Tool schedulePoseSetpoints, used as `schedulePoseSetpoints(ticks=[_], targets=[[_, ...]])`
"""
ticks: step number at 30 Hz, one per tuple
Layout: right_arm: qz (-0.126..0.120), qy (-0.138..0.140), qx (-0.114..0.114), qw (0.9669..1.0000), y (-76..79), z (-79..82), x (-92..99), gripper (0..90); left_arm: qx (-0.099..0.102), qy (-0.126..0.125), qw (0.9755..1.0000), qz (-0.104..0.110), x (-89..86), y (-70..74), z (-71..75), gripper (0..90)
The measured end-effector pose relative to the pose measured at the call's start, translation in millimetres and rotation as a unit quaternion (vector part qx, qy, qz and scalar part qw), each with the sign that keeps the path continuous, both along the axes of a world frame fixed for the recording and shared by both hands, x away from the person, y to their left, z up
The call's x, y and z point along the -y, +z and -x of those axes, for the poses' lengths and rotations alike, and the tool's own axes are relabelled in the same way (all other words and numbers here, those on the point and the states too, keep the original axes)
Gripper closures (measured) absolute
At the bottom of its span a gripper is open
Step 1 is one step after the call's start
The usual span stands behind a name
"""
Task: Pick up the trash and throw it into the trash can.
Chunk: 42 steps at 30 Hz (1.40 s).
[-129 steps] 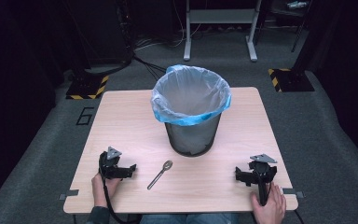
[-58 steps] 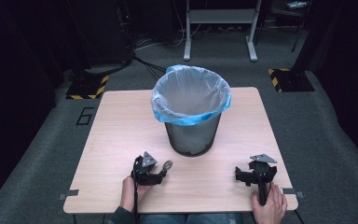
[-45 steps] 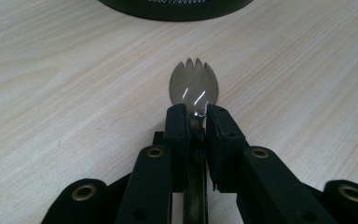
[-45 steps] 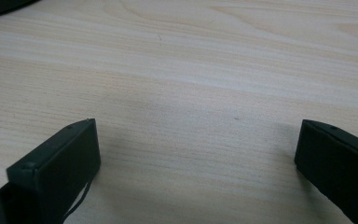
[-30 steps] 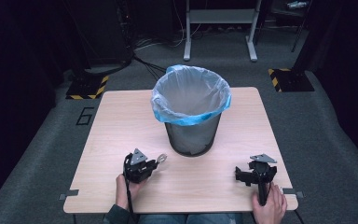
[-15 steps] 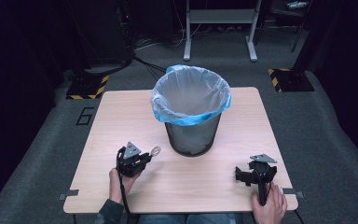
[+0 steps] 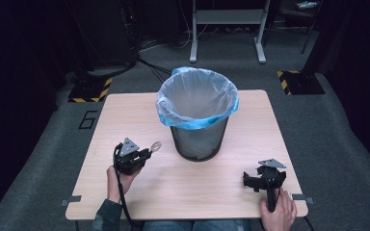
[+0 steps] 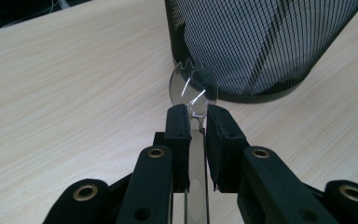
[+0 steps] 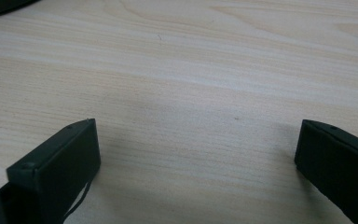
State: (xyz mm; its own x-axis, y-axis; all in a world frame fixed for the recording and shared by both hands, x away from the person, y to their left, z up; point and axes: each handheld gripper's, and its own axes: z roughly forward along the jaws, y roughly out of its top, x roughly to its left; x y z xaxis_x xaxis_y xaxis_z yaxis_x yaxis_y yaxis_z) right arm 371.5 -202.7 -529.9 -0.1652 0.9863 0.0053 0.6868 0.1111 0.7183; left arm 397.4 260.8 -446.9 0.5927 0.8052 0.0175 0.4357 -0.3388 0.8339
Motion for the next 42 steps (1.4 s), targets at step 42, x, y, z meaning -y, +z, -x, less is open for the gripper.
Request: schedulePoseSetpoints(ticks=[42], targets=[[0.000,0.000,0.000,1.0000,0.0,0.0,0.0,0.0,0.075,0.002,0.9972,-0.009,-10.9,91.9,-34.4,79.2]])
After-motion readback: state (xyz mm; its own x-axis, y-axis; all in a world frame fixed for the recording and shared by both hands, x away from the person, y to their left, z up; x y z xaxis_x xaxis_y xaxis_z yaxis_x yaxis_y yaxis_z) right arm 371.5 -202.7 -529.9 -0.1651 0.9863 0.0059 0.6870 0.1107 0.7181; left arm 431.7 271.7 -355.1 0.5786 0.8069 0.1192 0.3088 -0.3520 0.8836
